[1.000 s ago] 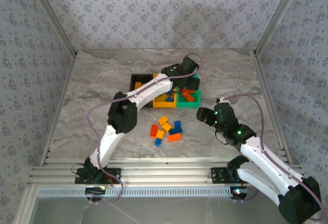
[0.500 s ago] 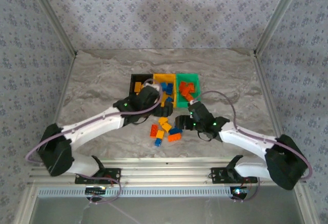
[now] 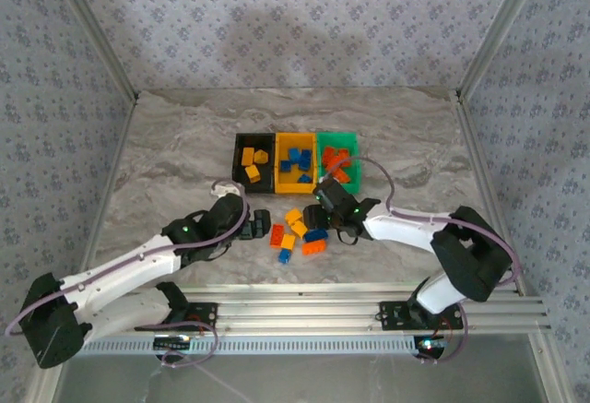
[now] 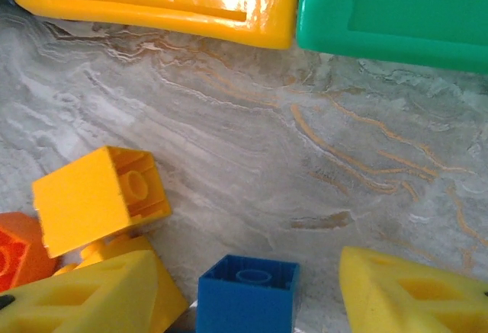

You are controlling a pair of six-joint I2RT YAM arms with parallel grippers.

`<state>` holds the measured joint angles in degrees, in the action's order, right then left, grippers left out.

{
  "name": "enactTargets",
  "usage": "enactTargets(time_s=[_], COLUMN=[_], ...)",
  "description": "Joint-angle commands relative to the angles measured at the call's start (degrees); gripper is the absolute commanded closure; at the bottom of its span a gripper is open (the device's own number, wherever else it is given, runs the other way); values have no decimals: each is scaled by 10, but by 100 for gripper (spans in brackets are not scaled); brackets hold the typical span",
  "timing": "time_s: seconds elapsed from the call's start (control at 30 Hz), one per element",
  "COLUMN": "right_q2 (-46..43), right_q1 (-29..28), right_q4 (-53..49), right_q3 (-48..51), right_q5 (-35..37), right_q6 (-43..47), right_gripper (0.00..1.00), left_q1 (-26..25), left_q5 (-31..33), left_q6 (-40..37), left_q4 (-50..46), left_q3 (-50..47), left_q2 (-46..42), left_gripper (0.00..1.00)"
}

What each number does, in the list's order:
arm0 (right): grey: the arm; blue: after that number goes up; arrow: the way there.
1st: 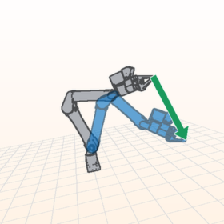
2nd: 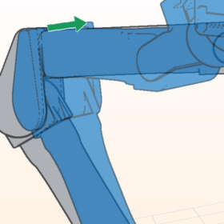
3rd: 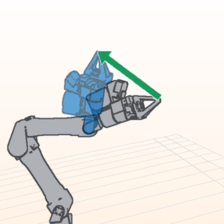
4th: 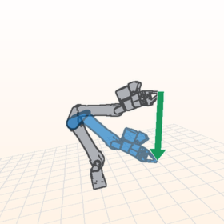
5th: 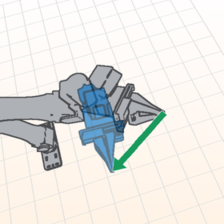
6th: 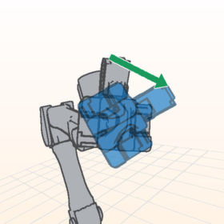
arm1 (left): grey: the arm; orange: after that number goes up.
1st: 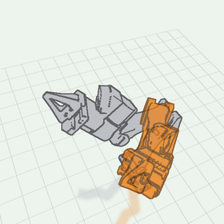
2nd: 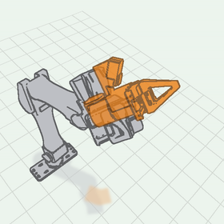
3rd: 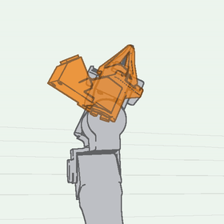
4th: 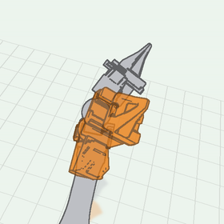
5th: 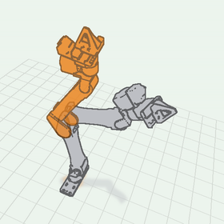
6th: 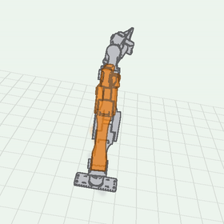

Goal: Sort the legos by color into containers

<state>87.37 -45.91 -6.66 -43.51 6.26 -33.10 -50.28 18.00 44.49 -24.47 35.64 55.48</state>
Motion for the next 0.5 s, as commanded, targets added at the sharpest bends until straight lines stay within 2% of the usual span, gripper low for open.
enactTargets(time_s=[0.0, 0.27, 0.47], right_q2=[23, 25, -37], right_q1=[-3, -9, -10], right_q4=[-26, -18, -25], right_q3=[-18, -4, -24], right_q5=[12, 11, 19], right_q6=[1, -9, 10], right_gripper=[39, 59, 71], left_q1=[1, 6, 10], left_q5=[35, 58, 62], left_q6=[23, 30, 15], left_q4=[-23, -37, -33], left_q3=[-11, -24, -34], left_q2=[-25, -58, -70], left_gripper=[0, 0, 0])
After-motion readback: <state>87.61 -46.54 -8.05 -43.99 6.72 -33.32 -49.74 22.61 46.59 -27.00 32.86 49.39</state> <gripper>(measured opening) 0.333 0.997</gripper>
